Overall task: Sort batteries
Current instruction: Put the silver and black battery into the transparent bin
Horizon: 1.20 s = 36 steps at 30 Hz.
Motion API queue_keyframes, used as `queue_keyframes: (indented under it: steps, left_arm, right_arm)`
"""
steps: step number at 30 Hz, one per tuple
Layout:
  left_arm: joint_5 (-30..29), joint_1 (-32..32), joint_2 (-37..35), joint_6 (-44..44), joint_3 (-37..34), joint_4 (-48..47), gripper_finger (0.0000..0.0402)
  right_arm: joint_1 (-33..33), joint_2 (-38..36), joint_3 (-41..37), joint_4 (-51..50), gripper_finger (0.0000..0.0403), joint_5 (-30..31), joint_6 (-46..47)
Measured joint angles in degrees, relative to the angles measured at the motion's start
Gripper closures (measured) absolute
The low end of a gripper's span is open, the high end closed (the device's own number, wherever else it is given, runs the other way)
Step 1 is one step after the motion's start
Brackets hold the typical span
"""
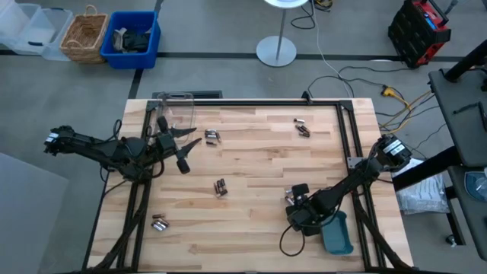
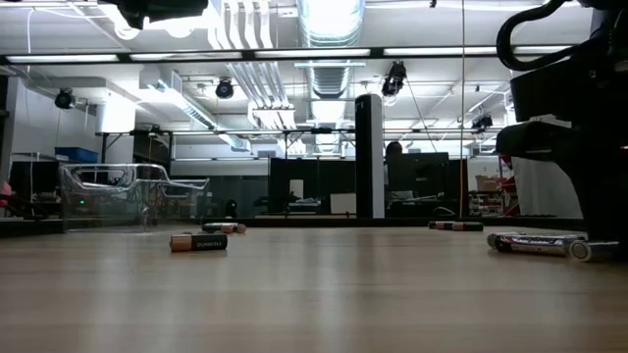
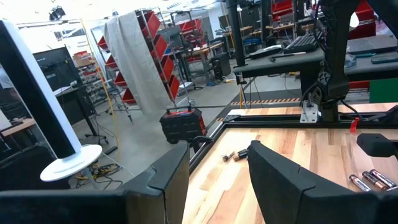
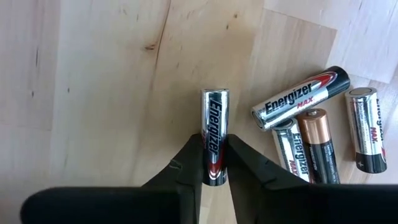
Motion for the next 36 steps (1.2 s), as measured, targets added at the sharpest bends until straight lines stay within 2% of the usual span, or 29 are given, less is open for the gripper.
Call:
queue_keyframes:
  steps: [9, 14, 21, 27, 31, 36]
  left_arm:
    - [0.00, 0.02, 0.00, -0.02, 0.00, 0.14, 0.0257]
    - [0.00, 0.01, 0.02, -0.02, 0.00, 0.32, 0.0257]
    - [0.00, 0.01, 0.01, -0.25, 0.02, 0.81, 0.0257]
    - [0.00, 0.00, -0.55, -0.22, 0.13, 1.14, 0.0257]
    - [0.00, -0.04, -0.89, -0.05, 1.74, -0.24, 0.0257]
    - [0.01, -0.07, -0.87, -2.07, 5.00, -7.29, 0.0257]
  right_arm:
    - [-0.02, -0.28, 0.54, -0.71, 0.0351, -0.63, 0.03]
    - [-0.07, -1.61, 2.58, -1.28, 0.0360, -3.66, 0.54]
    - [-0.93, -4.23, 5.98, -1.97, 0.0360, -3.28, 1.51]
    - [-7.29, -4.85, 9.34, -0.50, 0.0360, -0.82, -3.72]
    - [-13.32, -4.70, 11.34, 5.72, 0.0361, -0.95, -10.14]
    - [-22.40, -4.52, 12.39, 16.93, 0.0362, -1.35, -17.88]
